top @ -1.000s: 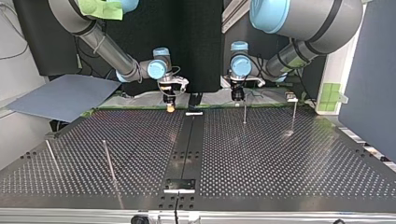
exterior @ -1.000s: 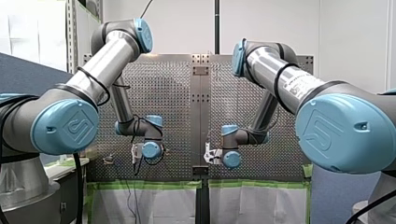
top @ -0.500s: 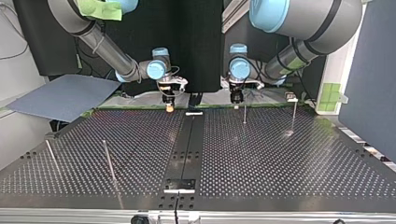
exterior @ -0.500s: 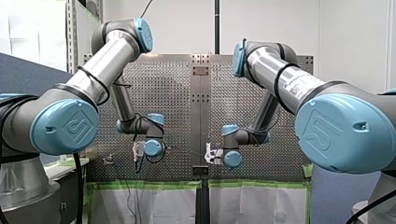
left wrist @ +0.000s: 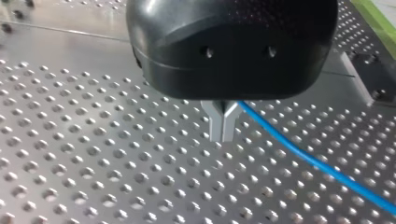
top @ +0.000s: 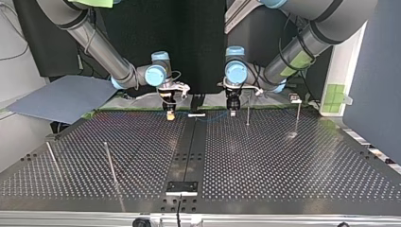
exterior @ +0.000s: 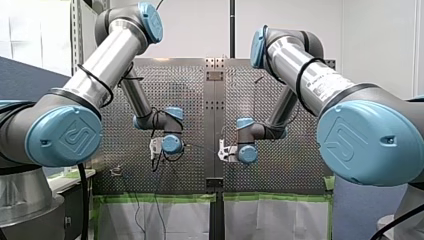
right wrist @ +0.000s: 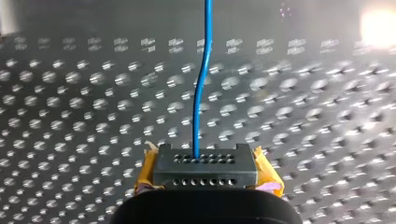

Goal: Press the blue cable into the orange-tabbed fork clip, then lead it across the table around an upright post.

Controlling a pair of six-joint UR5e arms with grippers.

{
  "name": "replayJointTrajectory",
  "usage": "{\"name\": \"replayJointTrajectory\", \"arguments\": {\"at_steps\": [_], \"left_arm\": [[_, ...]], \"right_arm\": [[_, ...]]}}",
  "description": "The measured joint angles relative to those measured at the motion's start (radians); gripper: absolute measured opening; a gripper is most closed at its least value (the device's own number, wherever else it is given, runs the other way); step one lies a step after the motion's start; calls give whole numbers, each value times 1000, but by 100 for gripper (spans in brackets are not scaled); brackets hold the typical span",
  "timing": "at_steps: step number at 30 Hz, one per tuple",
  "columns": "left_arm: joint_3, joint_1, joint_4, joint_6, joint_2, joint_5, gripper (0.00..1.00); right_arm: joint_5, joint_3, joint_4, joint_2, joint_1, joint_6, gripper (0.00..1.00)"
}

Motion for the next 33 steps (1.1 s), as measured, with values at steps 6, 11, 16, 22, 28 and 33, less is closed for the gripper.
{"name": "replayJointTrajectory", "arguments": {"at_steps": [6, 11, 16, 22, 28, 33], "left_arm": [[0, -28, -53, -2, 53, -30, 0], [0, -52, -99, -8, 99, -57, 0], [0, -64, -141, -28, 140, -68, 0], [0, -65, -189, -55, 189, -70, 0], [2, -59, -240, -73, 241, -70, 0], [12, -55, -269, -99, 284, -72, 0]], "right_arm": [[1, 0, 48, -48, 11, -1, 0], [2, 1, 86, -86, 18, -2, 0], [5, 1, 133, -133, 26, -2, 0], [6, 2, 183, -182, 36, -2, 0], [5, 1, 231, -232, 44, 0, 0], [3, 1, 252, -272, 48, 0, 0]]}}
